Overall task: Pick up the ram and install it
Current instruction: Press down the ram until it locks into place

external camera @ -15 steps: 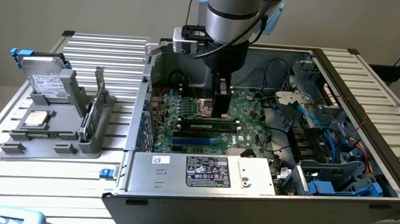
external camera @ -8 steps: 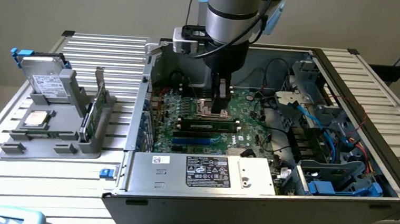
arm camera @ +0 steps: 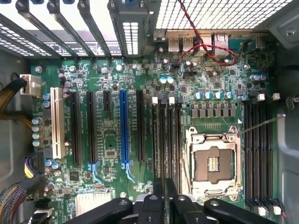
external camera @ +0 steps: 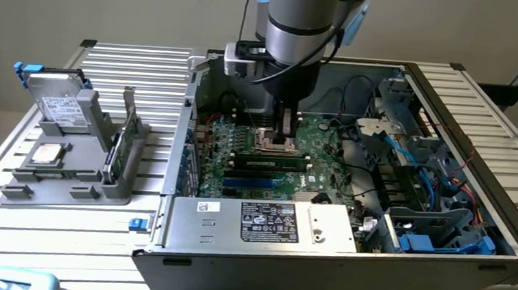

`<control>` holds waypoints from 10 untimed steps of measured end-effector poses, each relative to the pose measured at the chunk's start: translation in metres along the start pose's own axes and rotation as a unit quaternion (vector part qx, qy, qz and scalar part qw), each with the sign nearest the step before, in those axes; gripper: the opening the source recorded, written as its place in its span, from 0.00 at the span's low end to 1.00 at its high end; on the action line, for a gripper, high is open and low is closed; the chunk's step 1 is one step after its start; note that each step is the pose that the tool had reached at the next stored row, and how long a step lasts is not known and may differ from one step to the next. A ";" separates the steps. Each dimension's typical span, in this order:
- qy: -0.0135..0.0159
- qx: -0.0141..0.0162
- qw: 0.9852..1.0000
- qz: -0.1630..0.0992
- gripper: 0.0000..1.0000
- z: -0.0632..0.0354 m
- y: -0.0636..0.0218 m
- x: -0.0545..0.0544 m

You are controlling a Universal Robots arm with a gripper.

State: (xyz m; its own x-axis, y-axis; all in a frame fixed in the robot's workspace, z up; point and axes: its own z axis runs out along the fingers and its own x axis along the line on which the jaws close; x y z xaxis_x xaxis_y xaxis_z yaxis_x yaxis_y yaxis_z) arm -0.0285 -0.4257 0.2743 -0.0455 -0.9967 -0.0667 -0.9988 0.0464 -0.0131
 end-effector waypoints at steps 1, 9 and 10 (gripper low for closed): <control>0.000 0.000 1.000 0.000 0.12 0.0019 -0.0008 0.000; 0.000 0.000 1.000 0.000 0.11 0.0170 -0.0170 -0.005; 0.000 0.000 1.000 0.000 0.11 0.0188 -0.0191 -0.005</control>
State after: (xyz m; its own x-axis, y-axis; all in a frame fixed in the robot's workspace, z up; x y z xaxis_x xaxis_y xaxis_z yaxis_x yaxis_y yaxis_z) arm -0.0089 -0.4200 0.2561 -0.0461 -0.9967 -0.0665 -0.9988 0.0470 -0.0131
